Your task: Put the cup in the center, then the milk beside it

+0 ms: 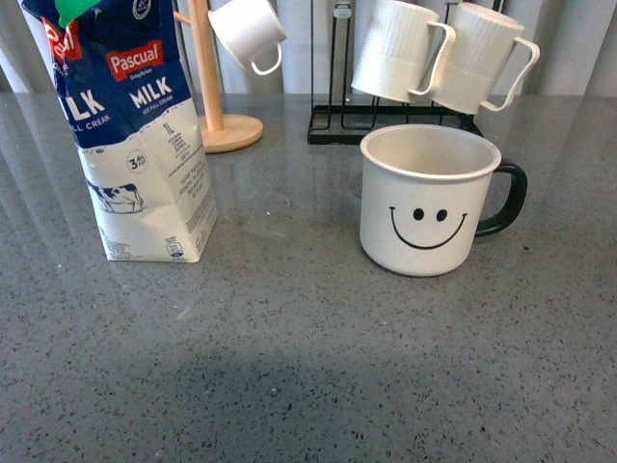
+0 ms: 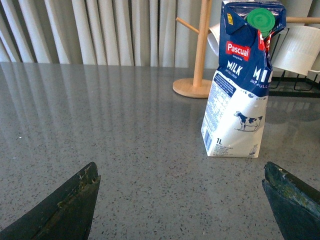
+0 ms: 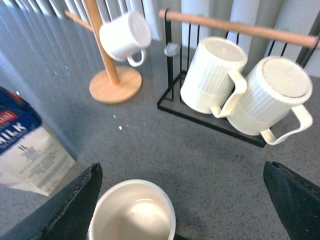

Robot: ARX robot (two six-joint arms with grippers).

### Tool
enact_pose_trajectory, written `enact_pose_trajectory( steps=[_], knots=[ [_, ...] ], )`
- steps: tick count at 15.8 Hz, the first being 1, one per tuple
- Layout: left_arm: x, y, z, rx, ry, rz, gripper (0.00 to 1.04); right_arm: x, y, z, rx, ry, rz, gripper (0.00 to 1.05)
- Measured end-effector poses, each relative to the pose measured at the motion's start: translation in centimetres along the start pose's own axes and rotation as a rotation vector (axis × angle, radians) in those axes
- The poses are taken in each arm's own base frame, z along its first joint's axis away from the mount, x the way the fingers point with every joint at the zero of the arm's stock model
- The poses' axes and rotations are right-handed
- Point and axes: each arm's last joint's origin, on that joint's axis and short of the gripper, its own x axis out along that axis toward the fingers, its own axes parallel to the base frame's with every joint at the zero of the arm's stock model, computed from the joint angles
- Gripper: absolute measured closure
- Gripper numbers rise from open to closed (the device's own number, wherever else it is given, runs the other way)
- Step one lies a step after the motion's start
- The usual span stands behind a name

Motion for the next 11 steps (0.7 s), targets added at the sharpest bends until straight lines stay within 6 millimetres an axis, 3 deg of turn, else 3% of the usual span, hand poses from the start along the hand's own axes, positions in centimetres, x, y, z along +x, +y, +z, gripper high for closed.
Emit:
enact_pose_trajectory(
  steps=[2,5,6,7,9,11],
  knots=[
    [0.0,0.0,0.0,0.0,0.0,0.0,0.07,-4.6,0.8,-1.8,0.073,-0.157,-0.036,0.07],
    [0.0,0.0,0.0,0.0,0.0,0.0,0.07,-10.2,2.4,-7.6,0.21,-0.304,-0.166,0.08],
    [0.0,0.0,0.0,0.0,0.0,0.0,0.07,-12.7,2.6,-10.3,0.15,-0.394,-0.374,0.24],
    [0.0,0.0,0.0,0.0,0.0,0.001,0.07,-14.4,2.2,-13.2,0.111,-0.368,-0.463,0.38],
    [0.0,0.0,0.0,0.0,0.0,0.0,0.07,-16.5,2.1,-17.5,0.088,-0.331,-0.513,0.62],
    [0.0,0.0,0.0,0.0,0.0,0.001,0.07,-18.0,3.3,-19.3,0.058,-0.372,-0.487,0.86]
  ],
)
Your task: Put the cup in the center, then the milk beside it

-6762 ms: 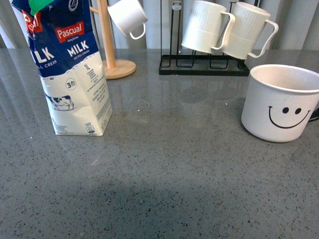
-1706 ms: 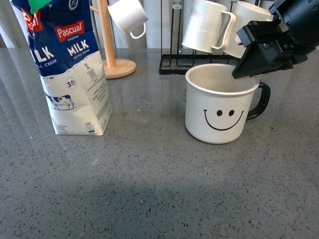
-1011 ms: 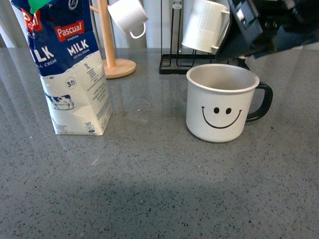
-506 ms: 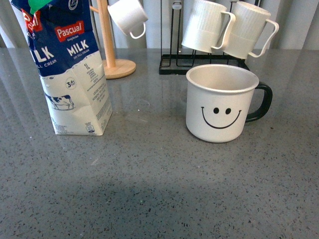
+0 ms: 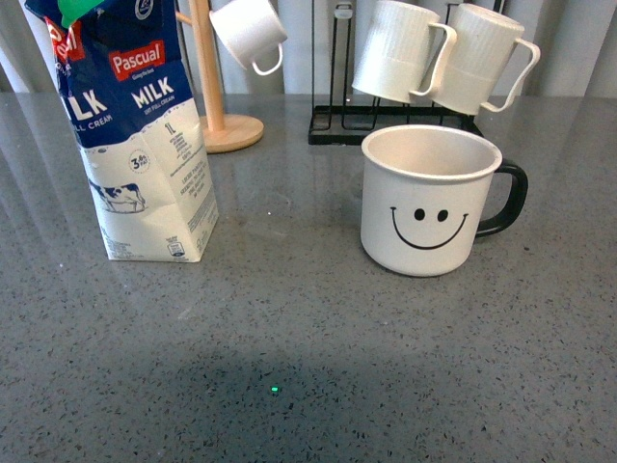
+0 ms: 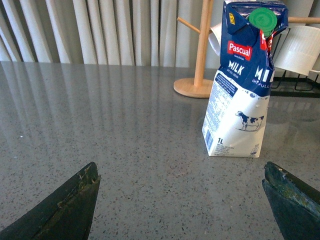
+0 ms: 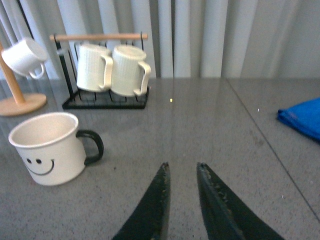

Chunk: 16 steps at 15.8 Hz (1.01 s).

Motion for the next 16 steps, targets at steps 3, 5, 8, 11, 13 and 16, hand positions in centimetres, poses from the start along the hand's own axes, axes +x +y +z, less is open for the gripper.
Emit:
enact_pose_trajectory(
  steps=[3,5,8,11,13,16],
  knots=[
    [0.0,0.0,0.0,0.0,0.0,-0.001,0.07,-0.1,0.0,-2.3,-0.01,0.002,0.0,1.03],
    [0.0,0.0,0.0,0.0,0.0,-0.001,0.07,-0.2,0.0,-2.7,-0.01,-0.02,0.0,1.03],
    [0.0,0.0,0.0,0.0,0.0,-0.001,0.07,-0.1,-0.1,-3.8,-0.01,-0.01,0.0,1.03],
    [0.0,0.0,0.0,0.0,0.0,-0.001,0.07,-0.1,-0.1,-4.5,-0.01,-0.014,0.0,1.03],
    [0.0,0.0,0.0,0.0,0.0,-0.001,0.07,-0.1,-0.1,-4.8,-0.01,-0.014,0.0,1.03],
    [0.0,0.0,0.0,0.0,0.0,-0.001,0.07,-0.1,-0.1,-5.8,-0.01,-0.024,0.001,1.03]
  ],
)
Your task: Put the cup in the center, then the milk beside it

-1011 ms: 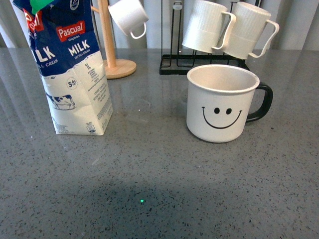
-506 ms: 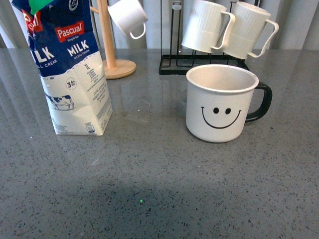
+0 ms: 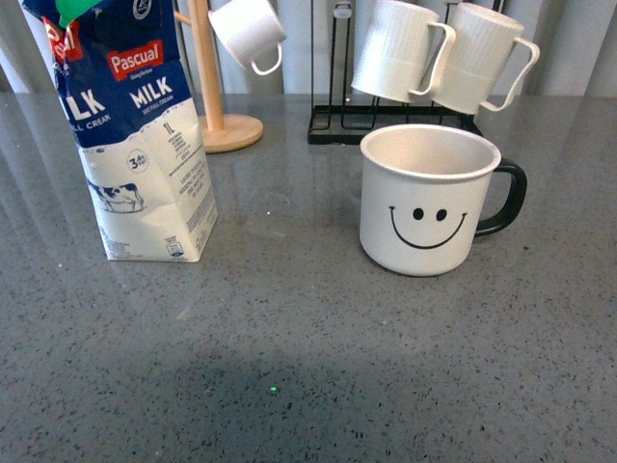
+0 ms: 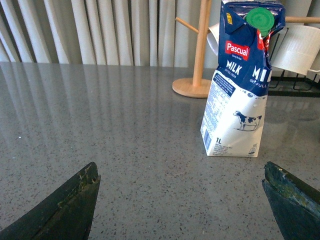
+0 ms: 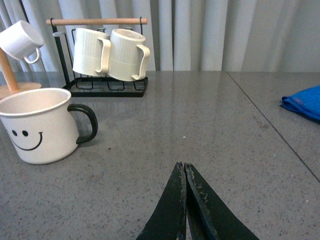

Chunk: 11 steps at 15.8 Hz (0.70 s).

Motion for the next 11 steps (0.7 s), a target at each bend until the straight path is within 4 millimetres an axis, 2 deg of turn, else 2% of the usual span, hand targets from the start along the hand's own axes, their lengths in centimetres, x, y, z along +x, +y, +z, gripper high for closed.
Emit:
enact_pose_trajectory(
  steps=[9,11],
  knots=[
    [0.0,0.0,0.0,0.0,0.0,0.0,0.07,0.01,0.0,-0.01,-0.001,0.003,0.0,1.01],
    [0.0,0.0,0.0,0.0,0.0,0.0,0.07,0.01,0.0,-0.01,-0.001,0.003,0.0,0.79]
  ],
)
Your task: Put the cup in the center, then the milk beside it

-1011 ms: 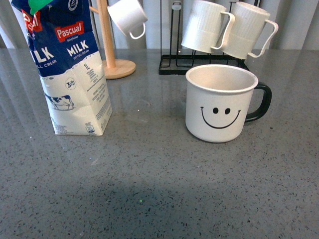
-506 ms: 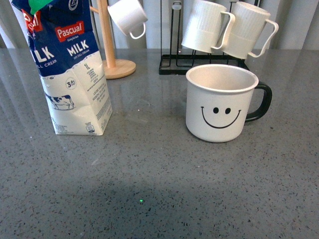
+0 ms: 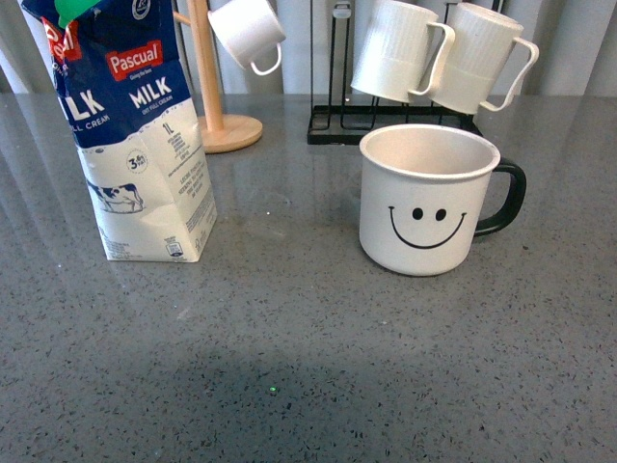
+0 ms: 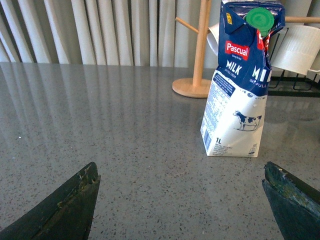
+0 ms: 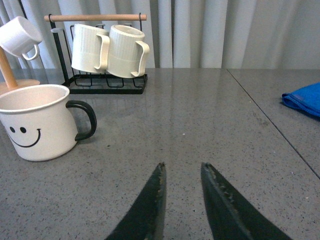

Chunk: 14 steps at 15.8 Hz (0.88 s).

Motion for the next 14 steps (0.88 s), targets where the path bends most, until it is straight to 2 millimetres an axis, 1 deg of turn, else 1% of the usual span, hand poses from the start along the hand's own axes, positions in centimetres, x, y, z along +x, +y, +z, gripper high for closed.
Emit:
enact_pose_trajectory(
  steps=[1,2,6,7,8,14],
  knots=[
    [0.0,0.0,0.0,0.0,0.0,0.0,0.07,0.0,0.0,0.0,0.0,0.0,0.0,0.65],
    [0.0,0.0,0.0,0.0,0.0,0.0,0.07,0.0,0.0,0.0,0.0,0.0,0.0,0.55],
    [0.0,0.0,0.0,0.0,0.0,0.0,0.07,0.0,0.0,0.0,0.0,0.0,0.0,0.08],
    [0.0,0.0,0.0,0.0,0.0,0.0,0.07,0.0,0.0,0.0,0.0,0.0,0.0,0.05],
    [0.0,0.0,0.0,0.0,0.0,0.0,0.07,0.0,0.0,0.0,0.0,0.0,0.0,0.08],
    [0.0,0.0,0.0,0.0,0.0,0.0,0.07,0.0,0.0,0.0,0.0,0.0,0.0,0.07]
  ],
)
